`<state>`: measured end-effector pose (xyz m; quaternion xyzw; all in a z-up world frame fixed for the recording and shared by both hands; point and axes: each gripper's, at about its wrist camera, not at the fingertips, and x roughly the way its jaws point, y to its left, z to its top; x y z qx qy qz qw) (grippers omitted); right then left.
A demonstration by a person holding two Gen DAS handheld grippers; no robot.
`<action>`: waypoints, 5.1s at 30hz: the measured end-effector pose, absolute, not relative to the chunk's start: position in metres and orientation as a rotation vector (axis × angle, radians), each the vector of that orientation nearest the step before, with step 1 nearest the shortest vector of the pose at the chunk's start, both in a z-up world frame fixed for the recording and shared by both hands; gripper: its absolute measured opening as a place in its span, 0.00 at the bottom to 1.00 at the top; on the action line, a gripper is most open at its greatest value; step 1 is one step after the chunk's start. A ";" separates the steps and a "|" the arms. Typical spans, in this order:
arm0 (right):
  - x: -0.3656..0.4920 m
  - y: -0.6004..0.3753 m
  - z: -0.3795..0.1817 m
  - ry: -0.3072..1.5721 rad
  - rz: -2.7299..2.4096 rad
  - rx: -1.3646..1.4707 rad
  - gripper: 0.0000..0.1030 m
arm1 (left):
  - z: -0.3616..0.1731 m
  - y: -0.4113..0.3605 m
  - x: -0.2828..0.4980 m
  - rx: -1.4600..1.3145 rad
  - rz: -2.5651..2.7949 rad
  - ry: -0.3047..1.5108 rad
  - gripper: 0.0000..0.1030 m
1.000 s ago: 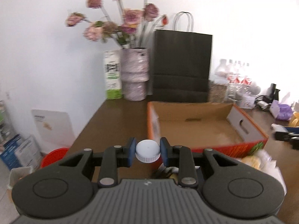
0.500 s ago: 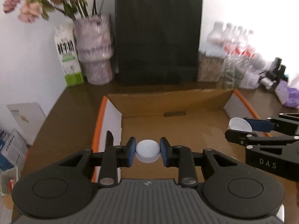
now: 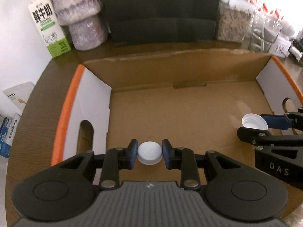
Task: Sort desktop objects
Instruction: 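Carry both caps into the cardboard box and open both tools to release them, then lift both open tools out of the box back toward the table items, then grasp the white bristle brush head with the left tool while the right tool grasps the white bead container, then carry the brush head and bead container into the box and release both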
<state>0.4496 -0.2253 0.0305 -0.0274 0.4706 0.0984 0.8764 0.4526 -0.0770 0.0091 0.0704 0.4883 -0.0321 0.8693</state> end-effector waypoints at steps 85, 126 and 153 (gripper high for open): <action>0.115 -0.250 0.011 0.690 0.037 0.016 1.00 | -0.004 0.042 0.117 0.006 0.069 0.591 0.77; 0.140 -0.267 0.005 0.646 0.020 0.047 0.63 | -0.002 0.041 0.125 -0.040 0.052 0.647 0.15; 0.166 -0.263 0.098 0.364 0.113 -0.018 0.63 | 0.102 -0.009 0.190 0.013 -0.101 0.394 0.16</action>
